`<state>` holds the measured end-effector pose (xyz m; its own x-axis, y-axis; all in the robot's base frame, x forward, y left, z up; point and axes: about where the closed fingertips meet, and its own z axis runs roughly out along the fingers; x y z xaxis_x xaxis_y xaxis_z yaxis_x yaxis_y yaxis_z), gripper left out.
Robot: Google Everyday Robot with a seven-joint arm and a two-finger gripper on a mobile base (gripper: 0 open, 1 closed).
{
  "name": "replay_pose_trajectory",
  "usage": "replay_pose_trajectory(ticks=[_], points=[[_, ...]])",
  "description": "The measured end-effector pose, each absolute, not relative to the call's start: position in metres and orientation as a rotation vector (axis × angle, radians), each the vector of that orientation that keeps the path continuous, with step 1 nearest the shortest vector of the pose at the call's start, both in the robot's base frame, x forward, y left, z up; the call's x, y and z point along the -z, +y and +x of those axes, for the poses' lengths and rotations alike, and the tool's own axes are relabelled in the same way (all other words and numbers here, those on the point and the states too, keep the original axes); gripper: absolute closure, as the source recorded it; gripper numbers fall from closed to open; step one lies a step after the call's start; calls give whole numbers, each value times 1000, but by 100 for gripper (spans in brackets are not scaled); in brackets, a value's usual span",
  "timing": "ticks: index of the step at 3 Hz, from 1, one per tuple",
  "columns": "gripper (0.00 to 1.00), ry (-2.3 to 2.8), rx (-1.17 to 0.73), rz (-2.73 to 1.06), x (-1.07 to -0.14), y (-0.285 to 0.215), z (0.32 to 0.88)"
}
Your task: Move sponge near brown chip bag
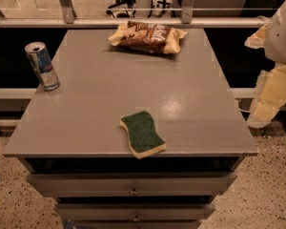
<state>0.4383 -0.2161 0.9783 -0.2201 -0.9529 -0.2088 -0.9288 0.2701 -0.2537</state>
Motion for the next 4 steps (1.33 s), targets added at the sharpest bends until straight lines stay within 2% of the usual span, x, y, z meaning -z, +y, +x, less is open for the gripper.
replay_pose_trajectory(ticks=[2,4], points=[[0,2234,84,-1688,-970,-198,441],[0,2306,-38,-1523,-926,-124,455]])
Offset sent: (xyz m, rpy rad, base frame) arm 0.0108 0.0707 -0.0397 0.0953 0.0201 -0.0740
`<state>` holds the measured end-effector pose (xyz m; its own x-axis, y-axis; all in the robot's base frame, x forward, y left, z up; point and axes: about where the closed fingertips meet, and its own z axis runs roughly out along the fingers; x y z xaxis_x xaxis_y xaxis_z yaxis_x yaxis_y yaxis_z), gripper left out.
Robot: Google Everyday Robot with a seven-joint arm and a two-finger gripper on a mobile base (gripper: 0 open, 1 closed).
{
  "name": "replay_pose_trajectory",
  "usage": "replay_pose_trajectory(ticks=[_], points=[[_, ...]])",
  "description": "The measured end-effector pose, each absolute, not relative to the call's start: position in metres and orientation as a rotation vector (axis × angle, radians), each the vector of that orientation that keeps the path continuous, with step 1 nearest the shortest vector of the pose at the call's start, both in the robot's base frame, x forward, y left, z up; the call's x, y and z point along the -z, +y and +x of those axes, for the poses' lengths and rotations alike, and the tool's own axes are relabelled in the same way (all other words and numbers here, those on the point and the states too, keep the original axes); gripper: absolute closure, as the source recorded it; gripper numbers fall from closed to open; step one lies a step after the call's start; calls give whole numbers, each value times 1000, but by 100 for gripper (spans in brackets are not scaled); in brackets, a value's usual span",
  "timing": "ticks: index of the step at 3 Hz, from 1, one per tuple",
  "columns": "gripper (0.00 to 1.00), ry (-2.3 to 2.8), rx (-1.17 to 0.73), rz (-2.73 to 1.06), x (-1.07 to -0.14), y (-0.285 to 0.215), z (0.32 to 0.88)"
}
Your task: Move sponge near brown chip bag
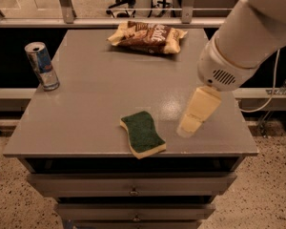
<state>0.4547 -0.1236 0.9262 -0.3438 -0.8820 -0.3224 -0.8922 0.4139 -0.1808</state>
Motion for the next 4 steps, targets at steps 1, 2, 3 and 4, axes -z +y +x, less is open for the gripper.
replay_pose_trajectory(ticks=[1,2,3,4], points=[[0,2370,-111,-1453,-903,-95,459],[0,2443,-183,-1363,-880,-70,461],[0,2516,-258,-1268,-857,-52,460],[0,2564,-307,-1196,-840,-37,457]])
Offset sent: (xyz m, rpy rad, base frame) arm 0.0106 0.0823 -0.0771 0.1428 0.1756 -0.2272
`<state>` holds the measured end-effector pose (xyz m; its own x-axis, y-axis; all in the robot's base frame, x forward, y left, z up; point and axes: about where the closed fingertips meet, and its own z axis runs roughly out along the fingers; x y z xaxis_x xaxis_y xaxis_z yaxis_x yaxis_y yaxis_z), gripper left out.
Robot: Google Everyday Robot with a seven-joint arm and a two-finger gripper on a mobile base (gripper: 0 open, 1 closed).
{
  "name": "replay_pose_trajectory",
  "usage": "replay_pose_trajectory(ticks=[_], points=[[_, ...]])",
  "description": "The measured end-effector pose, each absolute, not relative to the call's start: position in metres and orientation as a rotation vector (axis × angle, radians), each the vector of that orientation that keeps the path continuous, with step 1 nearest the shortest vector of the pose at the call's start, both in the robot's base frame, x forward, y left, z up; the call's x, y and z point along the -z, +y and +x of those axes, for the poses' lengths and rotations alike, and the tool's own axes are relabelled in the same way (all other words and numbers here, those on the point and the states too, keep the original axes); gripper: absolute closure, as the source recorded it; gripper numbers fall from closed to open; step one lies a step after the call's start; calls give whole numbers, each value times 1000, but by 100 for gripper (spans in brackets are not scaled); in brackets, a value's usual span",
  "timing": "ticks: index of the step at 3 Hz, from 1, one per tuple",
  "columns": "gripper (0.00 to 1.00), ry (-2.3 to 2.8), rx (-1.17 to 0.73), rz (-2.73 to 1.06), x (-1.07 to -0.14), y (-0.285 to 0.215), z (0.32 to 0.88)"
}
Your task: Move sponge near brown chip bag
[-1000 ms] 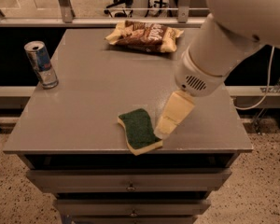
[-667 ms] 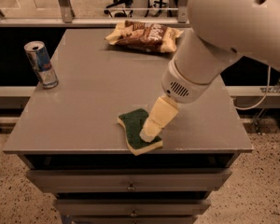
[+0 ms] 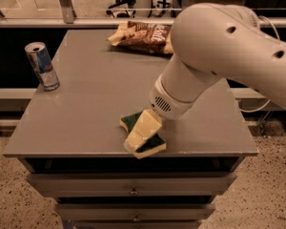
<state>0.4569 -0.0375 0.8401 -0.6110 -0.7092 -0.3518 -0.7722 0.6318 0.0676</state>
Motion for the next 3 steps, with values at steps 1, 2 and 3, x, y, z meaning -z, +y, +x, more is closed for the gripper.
replay_pose_trajectory(ticks=[1,2,3], points=[[12,2591,-343,-1144,-827,-22,452],[30,2585,-333,-1108,-827,-15,450],[53,2541,-244,-1104,-846,-21,459]])
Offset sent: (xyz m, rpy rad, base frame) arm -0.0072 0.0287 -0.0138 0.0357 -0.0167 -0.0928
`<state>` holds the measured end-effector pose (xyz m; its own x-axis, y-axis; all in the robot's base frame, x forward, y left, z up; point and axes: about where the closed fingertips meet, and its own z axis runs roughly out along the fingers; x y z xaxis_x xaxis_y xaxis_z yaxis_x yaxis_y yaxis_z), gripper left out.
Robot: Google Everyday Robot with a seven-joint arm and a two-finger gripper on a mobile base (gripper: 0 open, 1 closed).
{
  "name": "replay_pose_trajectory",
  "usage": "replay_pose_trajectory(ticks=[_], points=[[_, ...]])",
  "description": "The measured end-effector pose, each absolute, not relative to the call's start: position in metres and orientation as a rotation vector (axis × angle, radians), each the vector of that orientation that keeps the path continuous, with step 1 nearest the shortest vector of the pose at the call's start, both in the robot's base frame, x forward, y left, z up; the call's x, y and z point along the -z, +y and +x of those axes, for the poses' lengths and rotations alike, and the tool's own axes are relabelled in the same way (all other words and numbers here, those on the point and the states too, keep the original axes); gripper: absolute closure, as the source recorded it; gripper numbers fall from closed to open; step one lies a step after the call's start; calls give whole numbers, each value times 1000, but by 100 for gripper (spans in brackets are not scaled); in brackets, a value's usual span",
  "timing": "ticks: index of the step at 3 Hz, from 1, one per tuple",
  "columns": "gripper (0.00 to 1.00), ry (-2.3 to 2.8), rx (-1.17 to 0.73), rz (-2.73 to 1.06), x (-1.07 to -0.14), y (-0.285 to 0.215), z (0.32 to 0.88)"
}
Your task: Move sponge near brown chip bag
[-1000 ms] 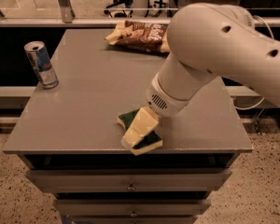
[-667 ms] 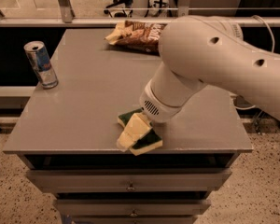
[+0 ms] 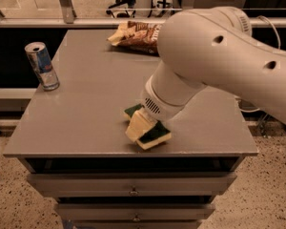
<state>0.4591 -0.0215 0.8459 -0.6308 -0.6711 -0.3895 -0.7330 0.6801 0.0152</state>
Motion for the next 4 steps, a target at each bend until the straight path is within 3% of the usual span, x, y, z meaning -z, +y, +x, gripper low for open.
replay_pose_trajectory(ticks=[2,4], points=[[100,2460,-86,-1104,-881,-49,479],[100,2452,-81,-1071,-878,-59,488]])
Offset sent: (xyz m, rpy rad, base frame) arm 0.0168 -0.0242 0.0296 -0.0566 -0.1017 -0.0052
